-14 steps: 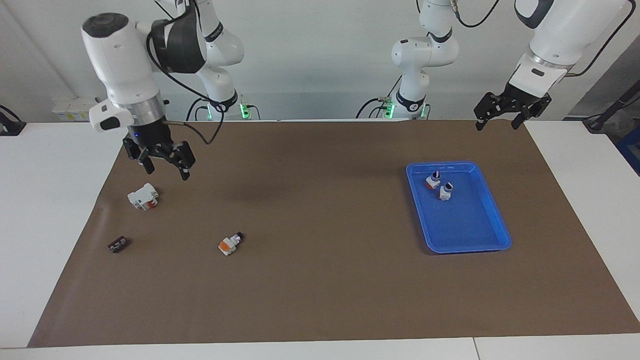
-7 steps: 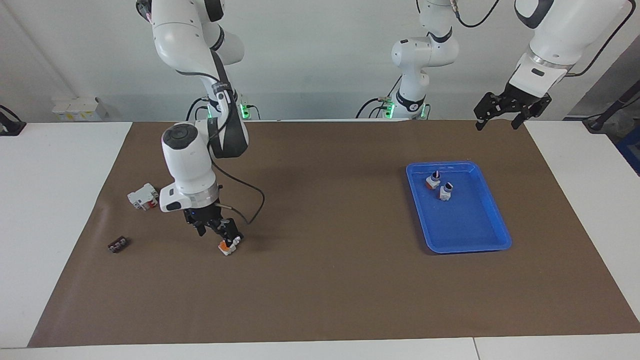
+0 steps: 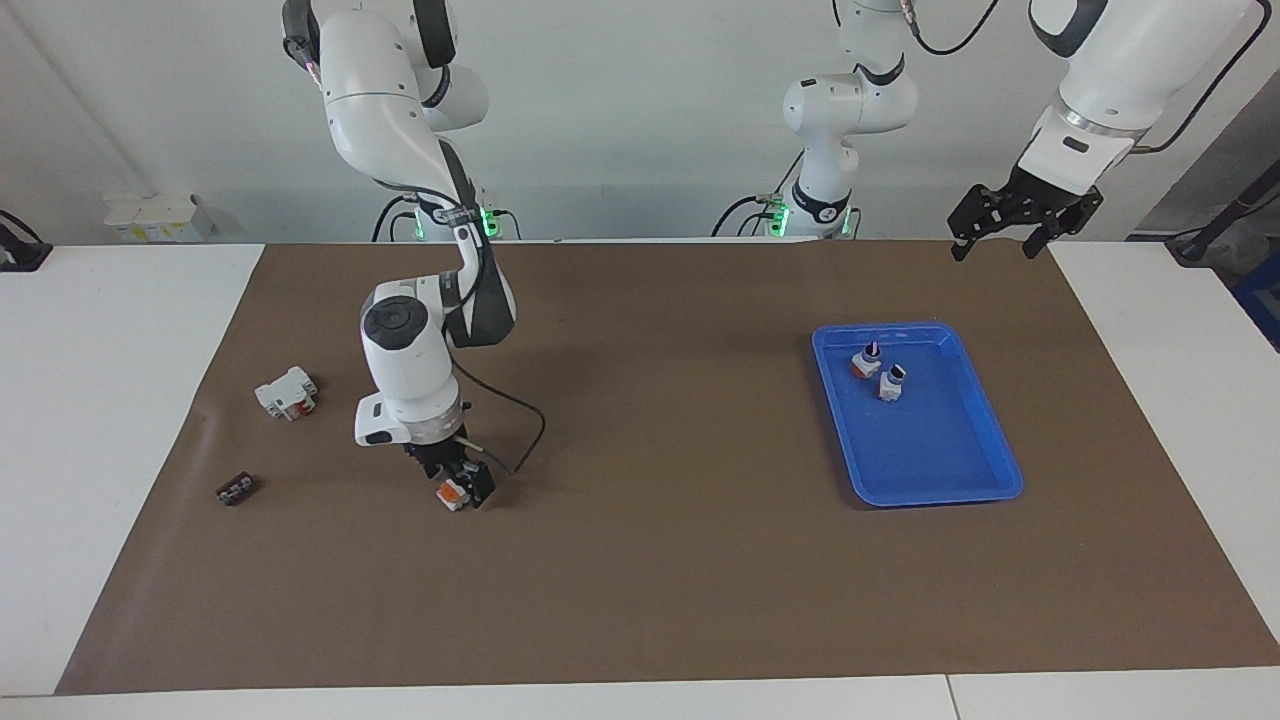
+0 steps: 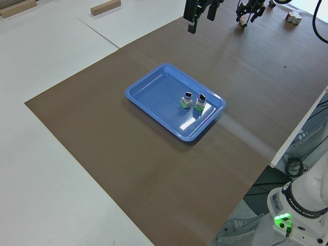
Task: Turn and place switch with both arms
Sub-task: 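Reach the right gripper to the white-orange switch and grasp it, then carry the switch with the right gripper while the left gripper reaches toward it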
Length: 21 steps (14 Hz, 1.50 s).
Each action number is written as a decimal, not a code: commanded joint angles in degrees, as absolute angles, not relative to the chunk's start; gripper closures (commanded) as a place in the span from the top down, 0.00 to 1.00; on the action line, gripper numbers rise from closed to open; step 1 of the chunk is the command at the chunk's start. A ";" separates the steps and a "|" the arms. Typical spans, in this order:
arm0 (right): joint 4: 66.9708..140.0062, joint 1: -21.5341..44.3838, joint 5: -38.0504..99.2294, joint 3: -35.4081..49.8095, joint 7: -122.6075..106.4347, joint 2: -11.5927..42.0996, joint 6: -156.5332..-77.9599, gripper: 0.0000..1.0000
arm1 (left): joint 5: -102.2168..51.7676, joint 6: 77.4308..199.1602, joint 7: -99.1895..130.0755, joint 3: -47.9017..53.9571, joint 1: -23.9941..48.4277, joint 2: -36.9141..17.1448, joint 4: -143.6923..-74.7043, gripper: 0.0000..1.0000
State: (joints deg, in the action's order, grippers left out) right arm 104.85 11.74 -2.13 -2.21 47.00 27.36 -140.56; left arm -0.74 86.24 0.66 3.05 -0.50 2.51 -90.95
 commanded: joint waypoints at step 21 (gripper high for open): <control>88.51 10.90 44.20 10.09 85.06 16.89 -113.99 0.00 | 0.35 83.85 1.32 3.60 -0.09 4.57 -93.16 1.00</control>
State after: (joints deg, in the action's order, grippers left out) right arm 88.77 11.44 41.59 7.32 80.83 18.03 -113.61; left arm -0.74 85.11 0.67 3.22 -0.46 2.58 -91.06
